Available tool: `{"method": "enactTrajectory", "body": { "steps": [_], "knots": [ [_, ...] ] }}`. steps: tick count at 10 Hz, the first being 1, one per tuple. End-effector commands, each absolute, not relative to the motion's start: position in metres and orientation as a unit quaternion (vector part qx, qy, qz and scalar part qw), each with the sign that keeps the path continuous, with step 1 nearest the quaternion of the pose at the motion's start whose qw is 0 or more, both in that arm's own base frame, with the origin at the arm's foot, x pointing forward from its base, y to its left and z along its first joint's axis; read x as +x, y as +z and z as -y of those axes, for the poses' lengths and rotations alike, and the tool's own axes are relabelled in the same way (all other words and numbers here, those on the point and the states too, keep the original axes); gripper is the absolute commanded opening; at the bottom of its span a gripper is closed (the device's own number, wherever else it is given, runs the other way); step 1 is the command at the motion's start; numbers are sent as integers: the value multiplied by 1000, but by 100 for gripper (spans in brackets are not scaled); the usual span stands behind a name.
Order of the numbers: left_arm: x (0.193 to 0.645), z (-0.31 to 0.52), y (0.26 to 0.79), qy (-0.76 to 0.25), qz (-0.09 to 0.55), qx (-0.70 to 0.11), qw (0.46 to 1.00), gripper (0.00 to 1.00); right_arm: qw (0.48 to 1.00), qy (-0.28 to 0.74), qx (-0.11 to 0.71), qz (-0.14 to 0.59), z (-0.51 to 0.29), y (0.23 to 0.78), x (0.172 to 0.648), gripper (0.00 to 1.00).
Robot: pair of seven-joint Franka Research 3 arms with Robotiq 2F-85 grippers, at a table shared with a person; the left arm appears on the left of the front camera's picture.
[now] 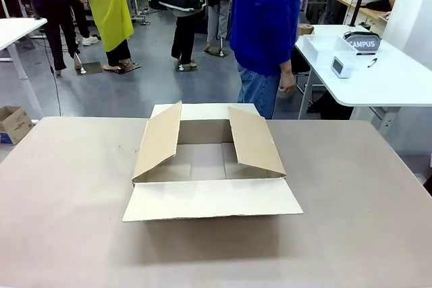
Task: Pack the gift set into the box.
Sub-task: Place both hands on the side flaps of the Package Box and spread them outward.
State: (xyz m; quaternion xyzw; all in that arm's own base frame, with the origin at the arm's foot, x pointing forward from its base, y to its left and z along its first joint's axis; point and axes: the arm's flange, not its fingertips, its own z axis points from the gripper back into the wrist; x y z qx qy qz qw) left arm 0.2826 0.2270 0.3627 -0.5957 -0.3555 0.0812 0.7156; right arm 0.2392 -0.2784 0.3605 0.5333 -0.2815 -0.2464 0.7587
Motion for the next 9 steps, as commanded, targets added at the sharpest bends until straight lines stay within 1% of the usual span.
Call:
{"method": "enactTrajectory", "body": {
  "steps": [1,3,4,5,6,7,8,9],
  "knots": [
    [268,-230,372,64,356,-607,707,100,748,-243,543,294,278,391,233,100],
    [268,-230,372,64,356,-607,707,100,748,-243,543,294,278,391,233,100],
    [274,-228,364,75,345,-611,709,100,755,-243,539,284,279,378,237,100],
    [280,-209,386,46,357,-576,734,100,800,-216,479,290,250,402,254,100],
    [296,-171,422,-12,354,-541,763,100,855,-159,398,293,197,438,284,100],
    [313,-126,454,-69,330,-513,789,100,887,-81,344,298,139,469,311,100],
    [327,-80,481,-125,300,-479,816,100,906,-13,296,302,80,491,333,100],
    [336,-28,505,-182,269,-451,831,100,911,47,274,305,27,506,348,100]
  ]
}}
